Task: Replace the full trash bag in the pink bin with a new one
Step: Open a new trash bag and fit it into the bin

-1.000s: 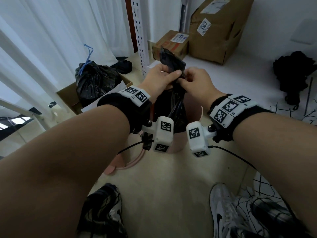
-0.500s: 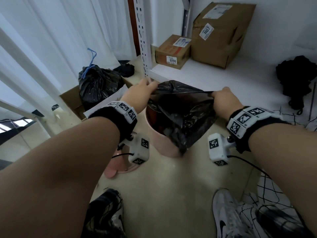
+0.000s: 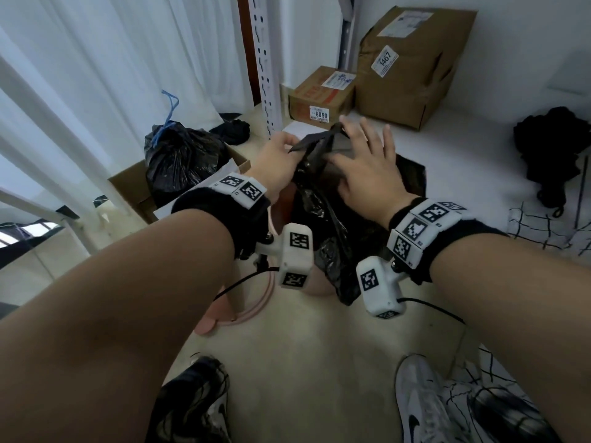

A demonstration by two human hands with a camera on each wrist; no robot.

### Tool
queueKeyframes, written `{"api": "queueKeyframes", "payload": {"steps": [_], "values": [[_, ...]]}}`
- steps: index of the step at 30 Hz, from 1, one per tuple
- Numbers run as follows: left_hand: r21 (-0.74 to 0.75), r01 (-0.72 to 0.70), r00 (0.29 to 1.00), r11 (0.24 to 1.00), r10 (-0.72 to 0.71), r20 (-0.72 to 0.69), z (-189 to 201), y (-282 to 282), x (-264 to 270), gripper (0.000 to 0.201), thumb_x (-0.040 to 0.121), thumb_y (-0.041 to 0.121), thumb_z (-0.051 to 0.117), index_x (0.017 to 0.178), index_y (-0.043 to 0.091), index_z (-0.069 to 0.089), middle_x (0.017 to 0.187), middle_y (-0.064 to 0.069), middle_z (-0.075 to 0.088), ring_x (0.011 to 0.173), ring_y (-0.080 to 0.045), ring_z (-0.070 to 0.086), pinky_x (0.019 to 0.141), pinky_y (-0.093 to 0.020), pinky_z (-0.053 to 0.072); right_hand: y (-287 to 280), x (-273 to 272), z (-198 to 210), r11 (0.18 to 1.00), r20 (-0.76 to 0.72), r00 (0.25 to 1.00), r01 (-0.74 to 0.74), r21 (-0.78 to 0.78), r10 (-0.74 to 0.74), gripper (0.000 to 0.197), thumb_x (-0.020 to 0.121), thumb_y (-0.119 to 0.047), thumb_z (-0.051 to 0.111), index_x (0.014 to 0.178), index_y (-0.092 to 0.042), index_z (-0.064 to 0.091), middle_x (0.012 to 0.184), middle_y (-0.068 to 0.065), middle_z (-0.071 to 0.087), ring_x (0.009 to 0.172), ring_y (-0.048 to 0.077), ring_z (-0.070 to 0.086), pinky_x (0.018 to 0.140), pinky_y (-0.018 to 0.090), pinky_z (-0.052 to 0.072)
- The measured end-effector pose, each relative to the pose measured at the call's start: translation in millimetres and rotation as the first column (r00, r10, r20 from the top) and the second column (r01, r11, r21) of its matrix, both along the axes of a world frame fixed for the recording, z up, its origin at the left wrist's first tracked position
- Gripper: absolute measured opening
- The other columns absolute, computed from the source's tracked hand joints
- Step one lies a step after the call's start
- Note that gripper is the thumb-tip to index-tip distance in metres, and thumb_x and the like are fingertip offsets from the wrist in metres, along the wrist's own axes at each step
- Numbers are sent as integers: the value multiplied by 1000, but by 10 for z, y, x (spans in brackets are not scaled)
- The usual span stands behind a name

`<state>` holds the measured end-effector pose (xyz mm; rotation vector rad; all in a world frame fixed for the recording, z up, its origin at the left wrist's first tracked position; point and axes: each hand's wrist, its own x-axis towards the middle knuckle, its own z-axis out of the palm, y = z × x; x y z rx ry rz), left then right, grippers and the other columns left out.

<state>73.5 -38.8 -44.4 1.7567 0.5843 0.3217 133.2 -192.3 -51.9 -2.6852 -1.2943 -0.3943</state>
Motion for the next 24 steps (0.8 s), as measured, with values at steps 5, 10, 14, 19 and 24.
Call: {"api": "queueKeyframes", "payload": {"steps": [5, 10, 14, 19, 24], "values": [[141, 149, 988, 979, -151, 7, 54, 39, -21, 17, 89, 7, 53, 86, 22, 47, 84, -17, 55, 70, -26, 53, 66, -37, 45, 52, 48, 81, 985, -181, 983, 64, 160, -35, 27, 87, -1, 44, 113, -3, 52, 122, 18, 50, 112, 35, 50, 96, 40, 35], [732, 144, 989, 666, -87, -116, 55, 255, -177, 31, 74, -13, 42, 101, 3, 46, 108, -15, 38, 85, -26, 41, 82, -37, 40, -145, 132, 80, 949, -368, 919, 234, 213, -144, 22, 83, -1, 49, 105, -6, 52, 116, 17, 46, 90, 35, 54, 81, 43, 47], [837, 179, 968, 516, -244, -57, 67, 313, -294, 15, 79, -7, 43, 86, 7, 40, 106, -20, 39, 77, -27, 45, 71, -44, 47, -268, 279, -9, 914, -343, 879, 389, 117, -331, 18, 87, -5, 48, 104, 0, 53, 119, 20, 42, 95, 39, 54, 80, 43, 47], [773, 308, 949, 555, -116, -294, -35, 408, -144, 22, 83, -9, 42, 91, 3, 59, 101, -8, 39, 87, -19, 44, 78, -30, 38, -223, 393, -213, 906, -430, 804, 414, -90, -410, 23, 87, -1, 44, 106, 6, 56, 121, 25, 46, 104, 41, 52, 83, 40, 44], [678, 439, 855, 590, -44, -516, -238, 417, 85, 35, 94, 9, 42, 128, 4, 50, 127, -17, 46, 114, -34, 51, 92, -33, 39, -66, 376, -309, 903, -175, 889, 430, 2, -423, 35, 80, -8, 53, 115, -3, 55, 135, 18, 38, 123, 36, 36, 102, 44, 28]]}}
